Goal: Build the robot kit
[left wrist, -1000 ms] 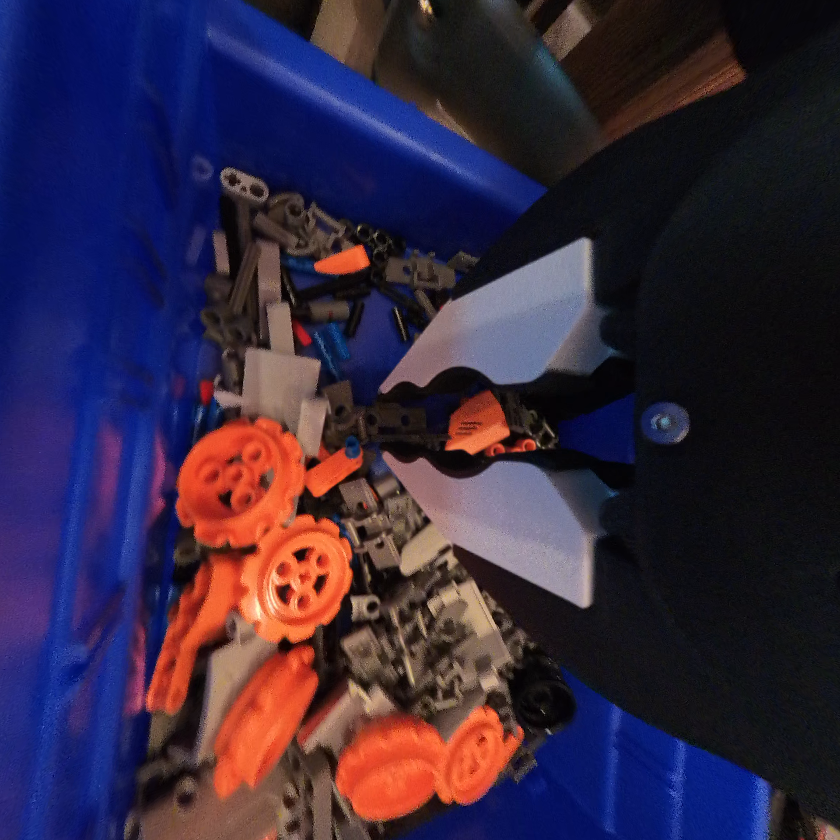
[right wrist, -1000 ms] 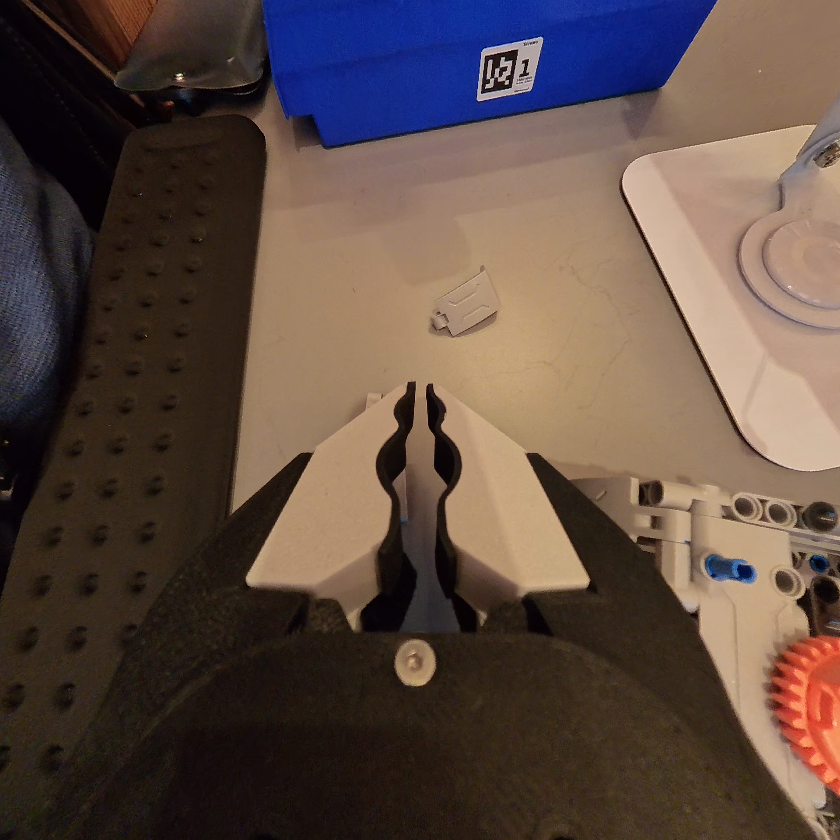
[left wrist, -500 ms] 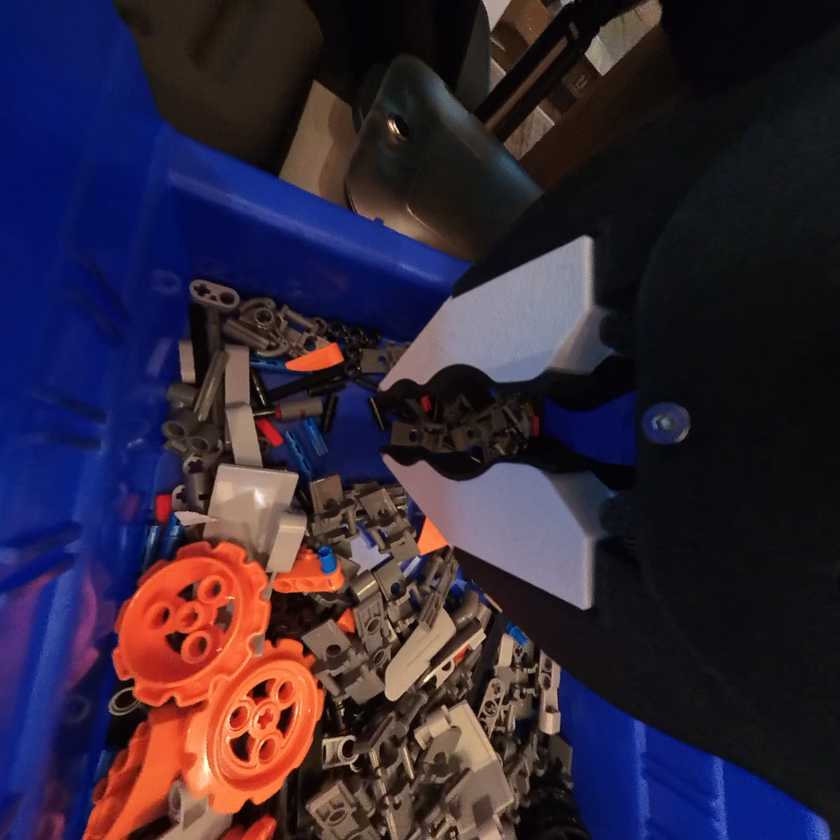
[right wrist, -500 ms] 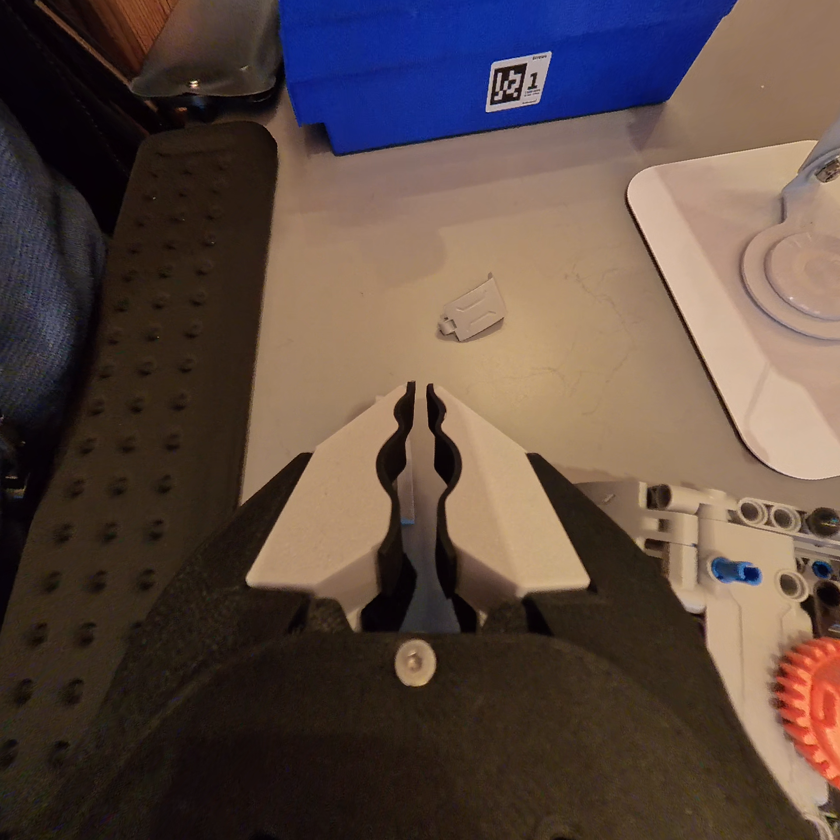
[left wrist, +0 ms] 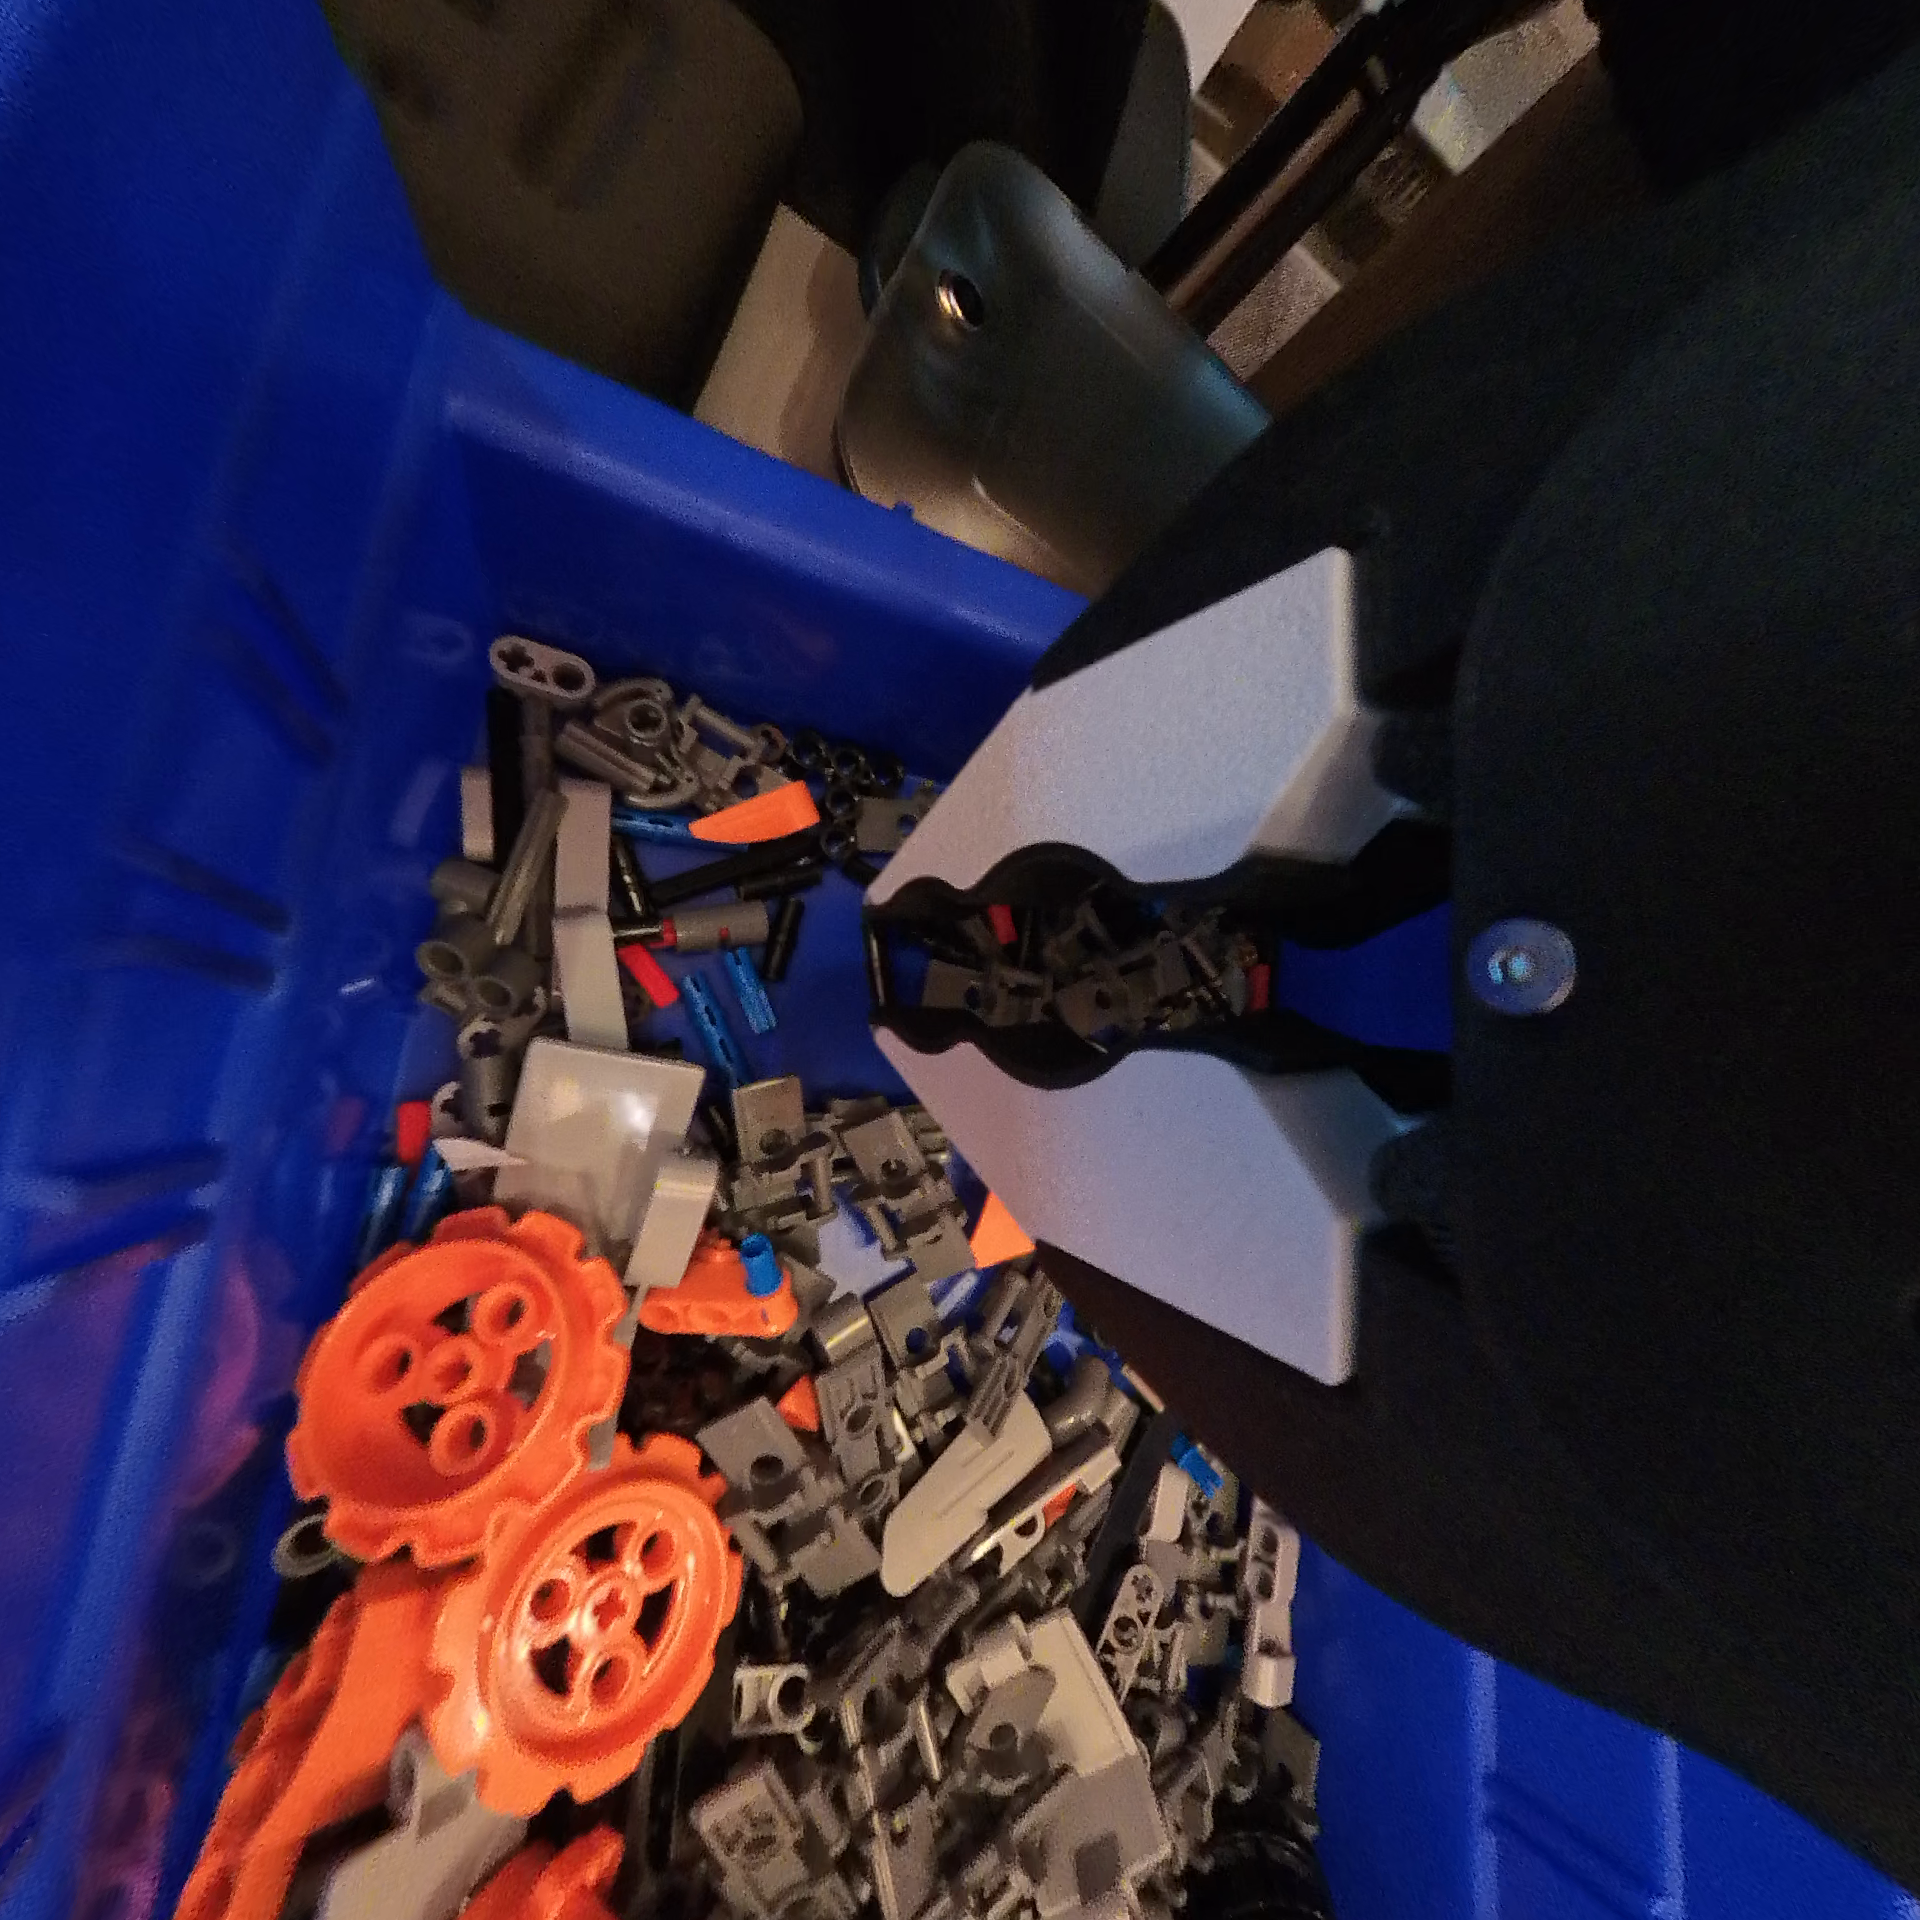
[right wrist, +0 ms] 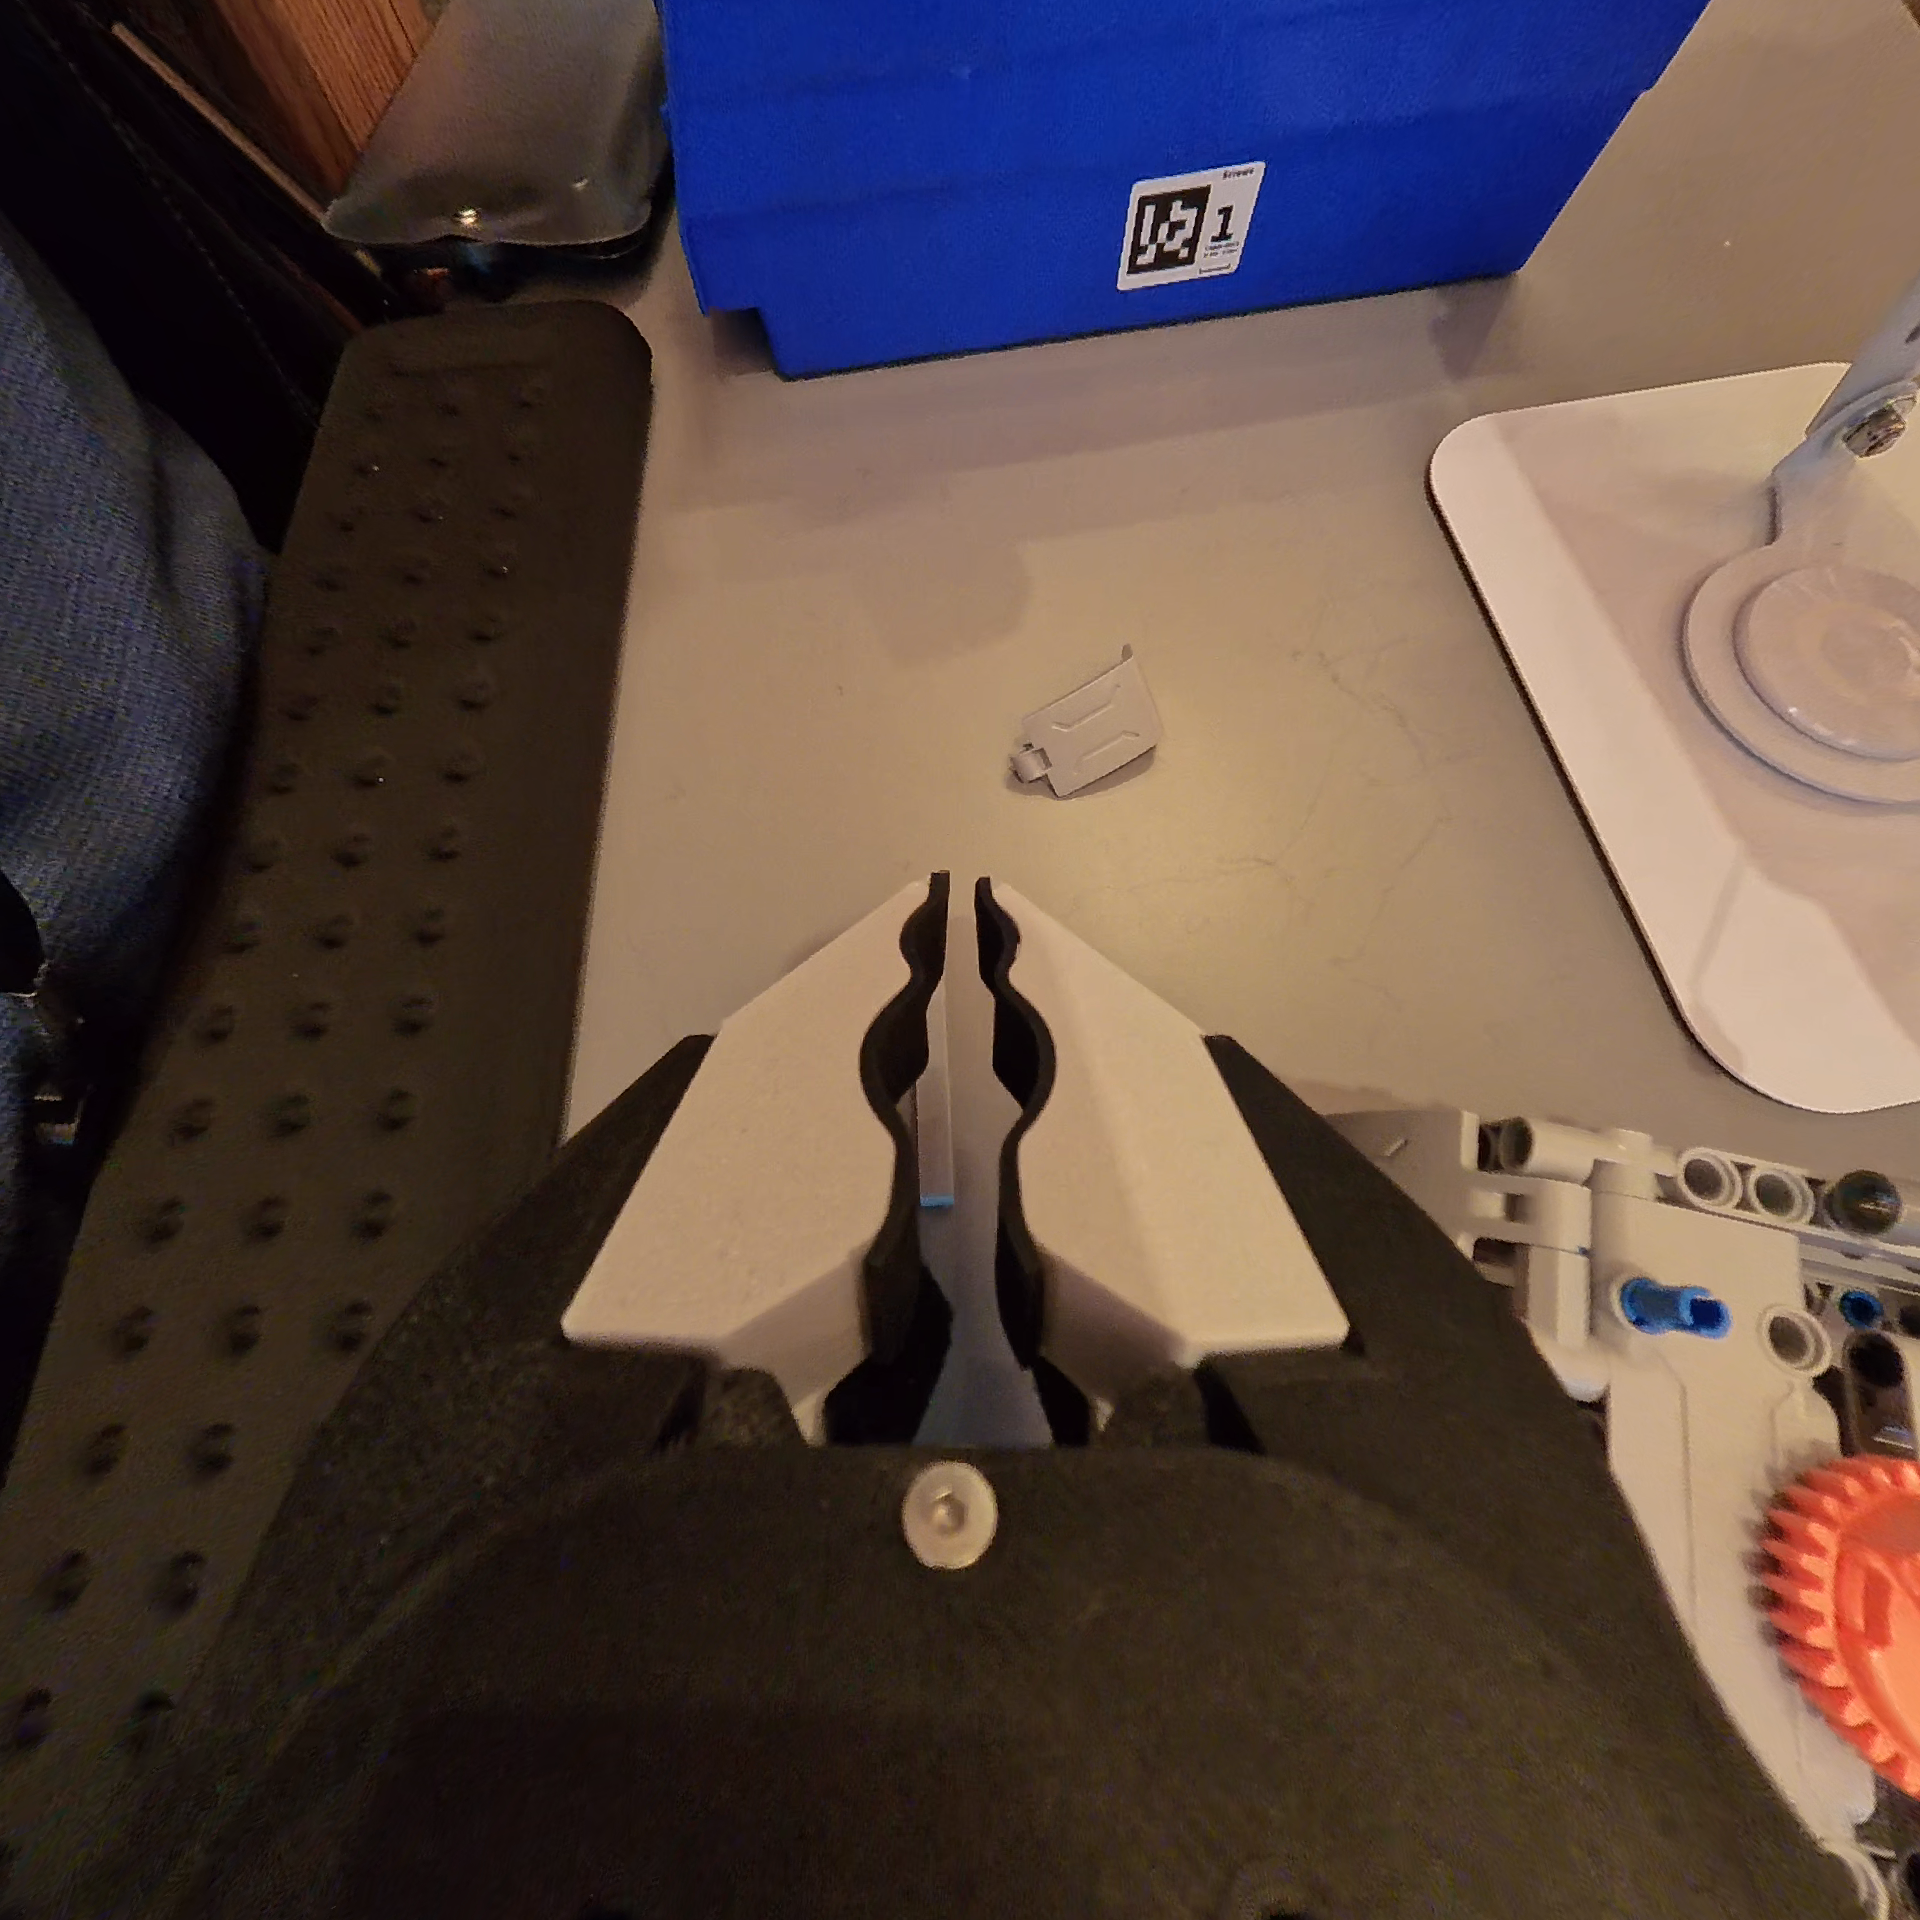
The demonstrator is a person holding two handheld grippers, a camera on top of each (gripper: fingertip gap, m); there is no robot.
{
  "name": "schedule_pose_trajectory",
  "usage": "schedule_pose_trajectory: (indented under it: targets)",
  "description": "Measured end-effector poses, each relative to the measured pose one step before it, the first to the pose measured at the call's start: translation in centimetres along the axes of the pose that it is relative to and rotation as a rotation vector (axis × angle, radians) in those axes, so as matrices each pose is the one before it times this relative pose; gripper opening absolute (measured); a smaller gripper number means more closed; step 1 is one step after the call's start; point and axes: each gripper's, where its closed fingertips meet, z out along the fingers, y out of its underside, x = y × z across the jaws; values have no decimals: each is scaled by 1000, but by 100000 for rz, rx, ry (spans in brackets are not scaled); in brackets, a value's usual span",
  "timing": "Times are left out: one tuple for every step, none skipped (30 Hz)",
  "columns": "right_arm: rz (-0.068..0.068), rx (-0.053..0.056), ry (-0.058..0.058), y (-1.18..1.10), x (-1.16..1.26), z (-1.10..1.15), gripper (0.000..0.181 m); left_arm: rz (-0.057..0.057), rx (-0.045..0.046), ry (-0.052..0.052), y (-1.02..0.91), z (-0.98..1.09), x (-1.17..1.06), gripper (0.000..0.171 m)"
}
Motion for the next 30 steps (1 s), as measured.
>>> schedule_pose_trajectory:
  targets:
    - [-120, 264, -117, -82, -49, -4, 3, 507, 1944, -609, -272, -455, -46, 13]
    - [-345, 633, -139, -152, -79, -35, 3, 942, 1591, -609, -251, -553, 58, 13]
    - [-338, 905, -288, -228, -114, -49, 3, 1274, 2706, -351, -497, -740, 184, 14]
    - [-243, 749, -213, -197, -105, -40, 3, 1075, 2873, -814, -626, -883, 168, 14]
    - [-211, 242, 198, -97, -13, -48, 3, 1485, 3297, -1206, -820, -994, 204, 14]
    - [-125, -68, 483, -18, 52, -52, 3, 2333, 4048, -900, -1131, -1058, 397, 14]
    - [69, 36, 476, -5, 81, -82, 3, 3193, 4466, -1235, -1435, -1026, 448, 14]
    - [214, 208, 305, -16, 69, -89, 3, 3342, 4778, -948, -1753, -912, 501, 13]
    - [188, 269, 212, -38, 63, -83, 3, 3548, 3879, 139, -1863, -645, 670, 13]
    - [125, 217, 135, -20, 35, -50, 3, 4420, 2682, -706, -1856, -302, 582, 13]
    - [17, 25, 34, -4, 8, -15, 3, 4661, 1245, 330, -1757, 102, 655, 13]
    - [-116, -216, 31, 28, -4, 22, 3, 4520, 600, 1053, -1696, 469, 594, 13]
    - [-211, -343, 76, 48, -9, 27, 3, 3095, 842, 586, -1664, 771, 251, 14]
    - [-280, -363, 169, 45, -5, 16, 3, 1065, 36, 2042, -1433, 1037, 158, 14]
    - [-248, -300, 173, 36, -2, 4, 3, 1436, -397, 2430, -1203, 1158, 99, 13]
    - [-162, -157, 130, 24, 2, -48, 3, 881, -192, 3058, -1063, 1214, 66, 13]
    - [-47, -56, 162, 18, 11, -85, 3, -161, -2288, 2739, -626, 1224, -85, 13]
    - [57, -3, 175, 38, 22, -101, 3, 513, -3824, 652, -269, 1176, -402, 13]
    - [214, 2, 162, 43, 31, -125, 3, 560, -4447, 1403, -60, 1217, -266, 13]
    - [326, -10, 256, 66, 55, -121, 3, 216, -5065, -1408, 102, 1186, -648, 13]
    - [296, -9, 265, 60, 63, -114, 3, -50, -3627, -211, -67, 1084, -347, 13]
    - [150, 56, 152, 38, 36, -91, 3, -216, -2389, 2706, -215, 990, 212, 13]
    - [100, 39, -3, 27, 18, -74, 3, 471, -3585, 781, 31, 908, -20, 13]
    - [54, -53, -21, 37, 1, -43, 3, 1085, -4211, -1321, 236, 770, -325, 13]
    - [-2, -138, -26, 35, -17, -31, 3, 570, -3637, -57, 251, 685, -147, 13]
    - [-52, -204, -17, 47, -12, -6, 3, -288, -2, 1861, -205, 551, 118, 13]
    - [-111, -205, 21, 42, -16, -15, 3, -1511, 1773, 2380, -392, 482, 182, 13]
    - [-114, -112, 36, 31, -28, -12, 3, -1540, -997, 1298, 74, 533, 42, 13]
    - [-3, -56, -3, 40, -10, -30, 3, 206, -1714, -378, 233, 493, -99, 13]
    - [34, -81, 25, 33, 1, -18, 3, 763, -345, 307, 36, 398, 55, 14]
